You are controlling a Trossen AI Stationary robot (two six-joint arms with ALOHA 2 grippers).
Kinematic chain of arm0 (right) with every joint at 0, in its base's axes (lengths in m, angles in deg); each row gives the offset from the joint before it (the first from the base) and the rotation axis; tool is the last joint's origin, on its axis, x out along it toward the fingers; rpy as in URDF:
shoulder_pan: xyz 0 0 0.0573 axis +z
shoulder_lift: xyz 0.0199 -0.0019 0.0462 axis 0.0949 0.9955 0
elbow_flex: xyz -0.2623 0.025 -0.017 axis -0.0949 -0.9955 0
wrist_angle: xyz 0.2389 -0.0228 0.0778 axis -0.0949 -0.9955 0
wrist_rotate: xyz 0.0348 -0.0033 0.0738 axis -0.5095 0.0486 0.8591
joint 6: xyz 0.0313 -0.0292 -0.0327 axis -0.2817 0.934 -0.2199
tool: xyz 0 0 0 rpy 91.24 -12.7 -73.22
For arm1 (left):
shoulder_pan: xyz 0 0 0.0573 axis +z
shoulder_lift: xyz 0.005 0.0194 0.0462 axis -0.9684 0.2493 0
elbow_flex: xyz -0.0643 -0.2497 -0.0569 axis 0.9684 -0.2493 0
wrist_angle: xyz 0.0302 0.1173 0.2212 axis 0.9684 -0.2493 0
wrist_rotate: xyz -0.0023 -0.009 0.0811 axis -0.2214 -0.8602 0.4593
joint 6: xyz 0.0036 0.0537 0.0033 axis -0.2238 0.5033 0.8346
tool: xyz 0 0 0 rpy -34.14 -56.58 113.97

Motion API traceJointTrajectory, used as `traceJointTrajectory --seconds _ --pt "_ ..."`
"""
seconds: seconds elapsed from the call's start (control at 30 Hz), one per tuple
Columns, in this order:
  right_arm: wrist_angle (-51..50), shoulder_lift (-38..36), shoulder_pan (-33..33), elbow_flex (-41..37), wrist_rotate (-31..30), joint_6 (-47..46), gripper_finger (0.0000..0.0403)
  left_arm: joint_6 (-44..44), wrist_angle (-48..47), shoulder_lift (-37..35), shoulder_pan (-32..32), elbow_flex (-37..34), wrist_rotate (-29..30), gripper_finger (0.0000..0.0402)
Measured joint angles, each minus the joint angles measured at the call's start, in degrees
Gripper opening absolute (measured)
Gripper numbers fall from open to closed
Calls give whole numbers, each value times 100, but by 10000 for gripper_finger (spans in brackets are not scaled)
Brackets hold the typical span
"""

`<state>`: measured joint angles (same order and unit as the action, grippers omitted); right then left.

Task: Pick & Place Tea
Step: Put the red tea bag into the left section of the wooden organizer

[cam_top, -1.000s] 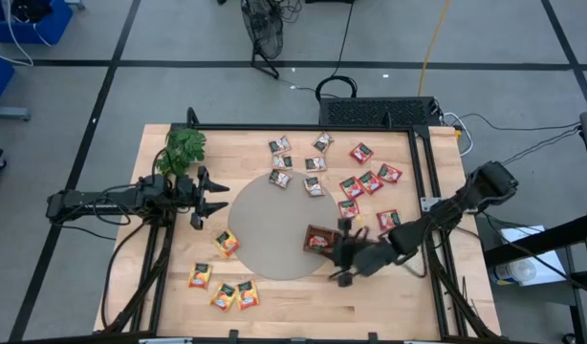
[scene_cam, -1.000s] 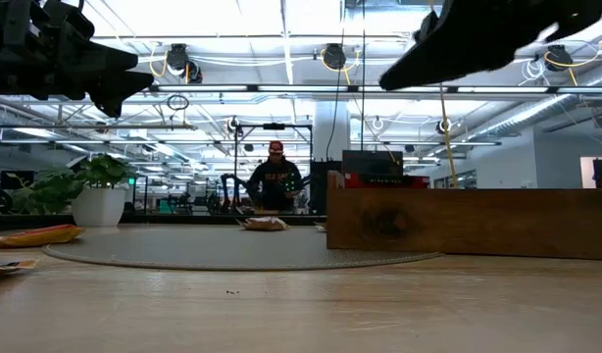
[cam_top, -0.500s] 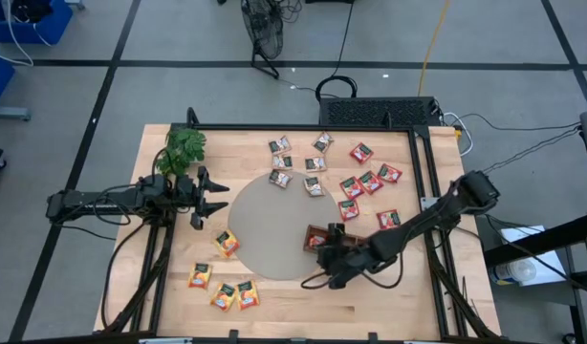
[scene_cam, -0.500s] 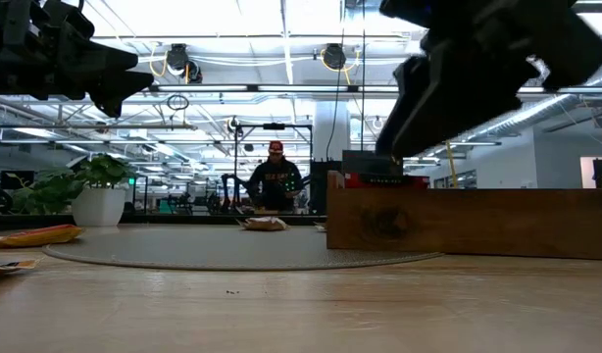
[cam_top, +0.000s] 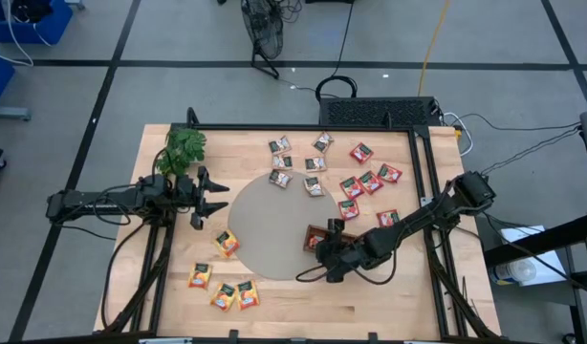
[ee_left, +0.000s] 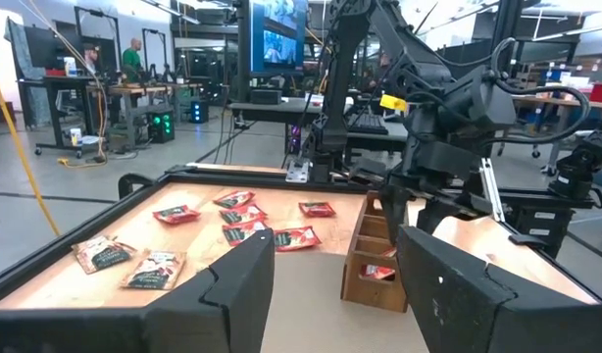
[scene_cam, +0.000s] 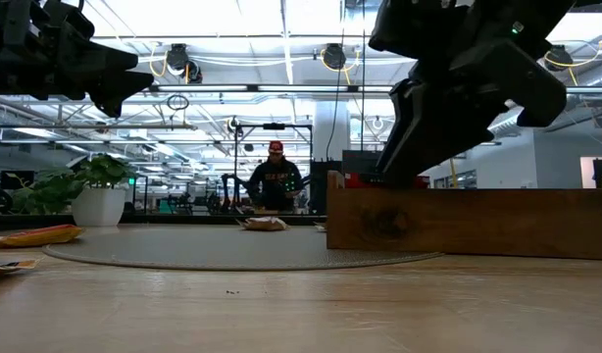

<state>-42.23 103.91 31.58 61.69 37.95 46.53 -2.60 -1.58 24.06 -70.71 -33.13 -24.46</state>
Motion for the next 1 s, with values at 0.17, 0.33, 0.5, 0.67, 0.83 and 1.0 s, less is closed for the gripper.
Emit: traceJointTrajectory --seconds 0.17,0.33,0.5,0.67,0.83,1.0 --pt "-12 0 -57 0 315 1 34 0 -1 0 0 -1 0 214" --pt "-19 0 -59 0 261 -1 5 -2 0 0 0 -2 0 214" --pt "-5 0 -57 0 -174 70 1 -2 0 -2 -1 -1 0 214" --pt "-9 -1 -57 0 -531 45 0 -1 -1 0 0 0 0 214" --pt "-101 -7 -121 0 -824 -155 0 -2 0 0 0 0 0 214" --pt "-257 -7 -147 0 -1109 -392 0 -1 0 -2 0 0 0 214"
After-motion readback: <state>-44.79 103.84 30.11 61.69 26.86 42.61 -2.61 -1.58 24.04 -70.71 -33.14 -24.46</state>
